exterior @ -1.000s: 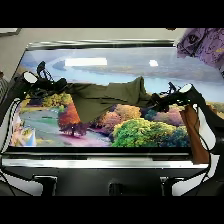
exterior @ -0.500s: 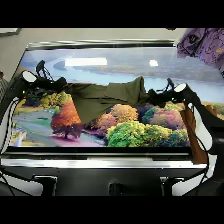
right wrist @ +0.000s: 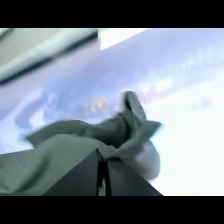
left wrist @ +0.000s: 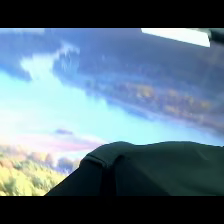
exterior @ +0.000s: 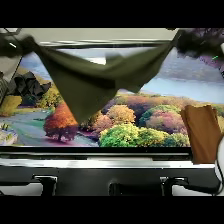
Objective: Fold the clothes and pants, and hang the long-sleeved shirts on hangers.
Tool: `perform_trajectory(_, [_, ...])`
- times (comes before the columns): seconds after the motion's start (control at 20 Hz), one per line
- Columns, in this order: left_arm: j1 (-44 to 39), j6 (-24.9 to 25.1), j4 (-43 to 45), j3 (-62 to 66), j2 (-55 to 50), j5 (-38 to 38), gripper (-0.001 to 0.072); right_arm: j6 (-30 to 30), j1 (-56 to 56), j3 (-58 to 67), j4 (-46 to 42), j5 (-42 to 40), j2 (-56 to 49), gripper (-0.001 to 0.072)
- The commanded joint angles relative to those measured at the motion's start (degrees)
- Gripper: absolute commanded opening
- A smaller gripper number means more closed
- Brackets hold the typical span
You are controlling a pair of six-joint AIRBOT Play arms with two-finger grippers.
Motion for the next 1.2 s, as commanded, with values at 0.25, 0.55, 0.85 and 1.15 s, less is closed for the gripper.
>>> perform_trajectory(0.25, [8.15,-3.32,12.61,-0.04,31.30,-8.59,0.0015,5.75,-0.04,8.24,-14.43,13.68,28.15,0.0029])
perform_trajectory(0.55, [8.74,-3.30,17.38,-1.49,37.99,-12.20,0.0015,15.23,-0.04,8.04,-14.84,21.73,33.46,0.0029])
perform_trajectory(0.85, [5.77,-1.99,15.21,-11.80,25.55,-12.09,0.0016,16.94,0.02,5.73,-11.41,27.17,17.05,0.0029])
perform_trajectory(1.15, [1.51,-1.86,15.19,-14.64,-1.11,-0.76,0.0016,16.90,0.48,-0.35,-8.04,23.08,-11.06,0.0029])
